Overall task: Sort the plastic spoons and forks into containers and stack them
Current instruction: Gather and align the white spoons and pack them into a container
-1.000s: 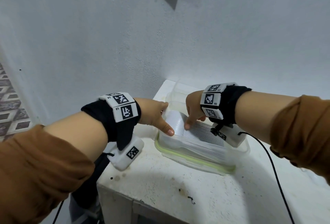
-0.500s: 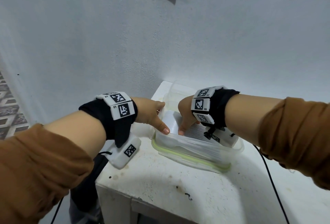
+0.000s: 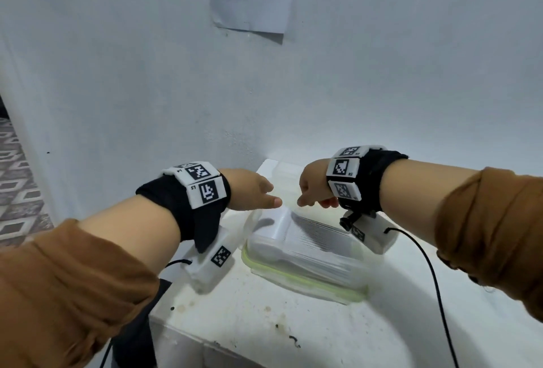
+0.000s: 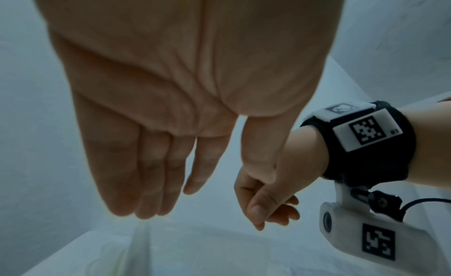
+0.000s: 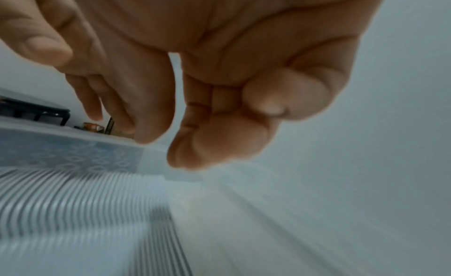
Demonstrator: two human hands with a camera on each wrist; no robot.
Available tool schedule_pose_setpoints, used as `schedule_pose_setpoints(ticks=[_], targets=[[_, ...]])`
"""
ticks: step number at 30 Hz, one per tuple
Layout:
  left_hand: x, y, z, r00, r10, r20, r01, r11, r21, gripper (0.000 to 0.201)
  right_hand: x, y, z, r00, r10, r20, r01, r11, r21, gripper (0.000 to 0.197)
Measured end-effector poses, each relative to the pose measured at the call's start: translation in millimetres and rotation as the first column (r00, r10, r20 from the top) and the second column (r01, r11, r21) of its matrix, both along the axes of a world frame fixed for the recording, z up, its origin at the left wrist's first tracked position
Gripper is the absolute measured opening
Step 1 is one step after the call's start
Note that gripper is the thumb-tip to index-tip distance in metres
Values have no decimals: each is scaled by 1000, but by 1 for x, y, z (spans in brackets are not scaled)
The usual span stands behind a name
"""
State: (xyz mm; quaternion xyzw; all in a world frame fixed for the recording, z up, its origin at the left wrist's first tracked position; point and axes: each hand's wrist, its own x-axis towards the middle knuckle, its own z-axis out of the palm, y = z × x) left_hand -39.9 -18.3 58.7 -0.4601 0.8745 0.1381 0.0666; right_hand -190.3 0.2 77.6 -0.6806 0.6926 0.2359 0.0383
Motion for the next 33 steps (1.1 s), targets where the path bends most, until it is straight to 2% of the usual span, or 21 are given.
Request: schedule_pose_setpoints(ticks=[5,9,16,23,26,30,33], targets=[[-24,9,19,995,-4,-102,4,1000,2,41,-38,20,26,1000,0,8,0,996,-94,29],[-66,14,33,965,40,-260,-9,993,118,34,-86,47,43,999,-48,15,50,994,-93,31],[-171,40,50,943,-16,-333,75,983,165,32,-192,104,59,964,-254,84,260,962,-86,27],[-286,85,32,950,-110,-292,166,971,174,31,-300,167,45,893,-431,125,443,892,-92,23],[-329,105,21,953,-178,-244,217,965,144,31,-343,192,34,880,-468,76,473,879,-60,32],[-381,129,10,941,-312,-134,323,944,73,38,-389,221,19,878,-477,38,478,877,-47,27],[-417,140,-3,919,-378,-109,387,919,76,37,-418,238,5,871,-488,62,488,873,10,27]])
